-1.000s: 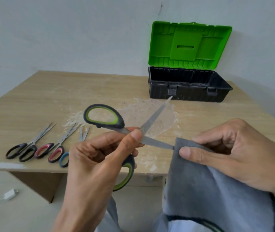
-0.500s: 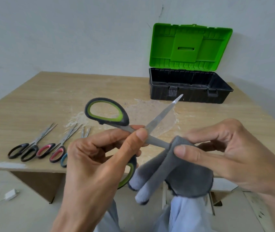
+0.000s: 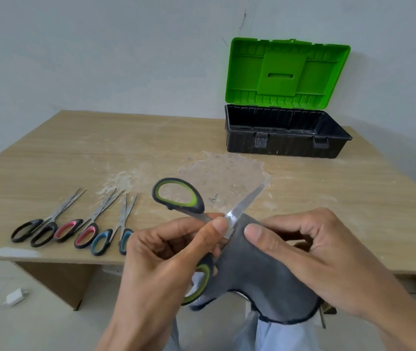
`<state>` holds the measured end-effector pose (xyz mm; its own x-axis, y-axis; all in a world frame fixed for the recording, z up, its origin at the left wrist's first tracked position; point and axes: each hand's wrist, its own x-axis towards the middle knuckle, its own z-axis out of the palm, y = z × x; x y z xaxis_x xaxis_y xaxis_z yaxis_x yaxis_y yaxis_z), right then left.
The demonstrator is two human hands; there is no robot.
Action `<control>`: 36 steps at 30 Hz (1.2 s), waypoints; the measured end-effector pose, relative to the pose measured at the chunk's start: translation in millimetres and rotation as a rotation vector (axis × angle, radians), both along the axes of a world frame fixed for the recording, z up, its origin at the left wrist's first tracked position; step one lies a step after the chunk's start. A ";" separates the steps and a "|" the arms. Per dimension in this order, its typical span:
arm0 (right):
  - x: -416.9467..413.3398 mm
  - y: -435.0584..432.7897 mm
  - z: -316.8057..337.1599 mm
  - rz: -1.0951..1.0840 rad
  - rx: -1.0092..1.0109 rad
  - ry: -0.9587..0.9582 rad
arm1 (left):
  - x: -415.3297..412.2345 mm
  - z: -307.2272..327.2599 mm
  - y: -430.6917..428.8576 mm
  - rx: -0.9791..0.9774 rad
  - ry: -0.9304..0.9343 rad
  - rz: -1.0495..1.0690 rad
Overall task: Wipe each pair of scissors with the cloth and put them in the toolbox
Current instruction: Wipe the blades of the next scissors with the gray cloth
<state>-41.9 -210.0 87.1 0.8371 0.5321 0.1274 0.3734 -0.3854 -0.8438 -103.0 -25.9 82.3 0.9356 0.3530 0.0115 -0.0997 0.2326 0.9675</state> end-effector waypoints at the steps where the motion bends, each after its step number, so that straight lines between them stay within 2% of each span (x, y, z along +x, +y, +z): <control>1: -0.9 -0.1 -3.0 -0.024 -0.002 -0.003 | 0.3 -1.0 -0.5 -0.025 0.017 0.000; 4: -3.2 -2.2 -8.5 -0.047 0.003 0.007 | 1.5 -2.3 -3.5 -0.080 0.046 -0.011; 10: -4.8 -7.0 -6.0 0.019 0.005 0.064 | 1.2 -2.4 -2.2 -0.049 0.056 0.007; 20: 1.9 -42.6 14.2 -0.061 -0.098 0.023 | -3.2 3.9 11.5 0.021 -0.039 -0.012; 23: 6.6 -54.8 23.7 -0.129 -0.092 -0.041 | -6.0 5.6 21.0 0.109 -0.070 -0.041; 28: 12.6 -61.8 37.6 -0.132 -0.068 -0.083 | -8.4 15.4 27.0 0.347 -0.114 -0.227; 36: 16.4 -60.3 46.3 -0.023 -0.100 -0.087 | -7.3 18.9 29.2 0.479 -0.129 -0.372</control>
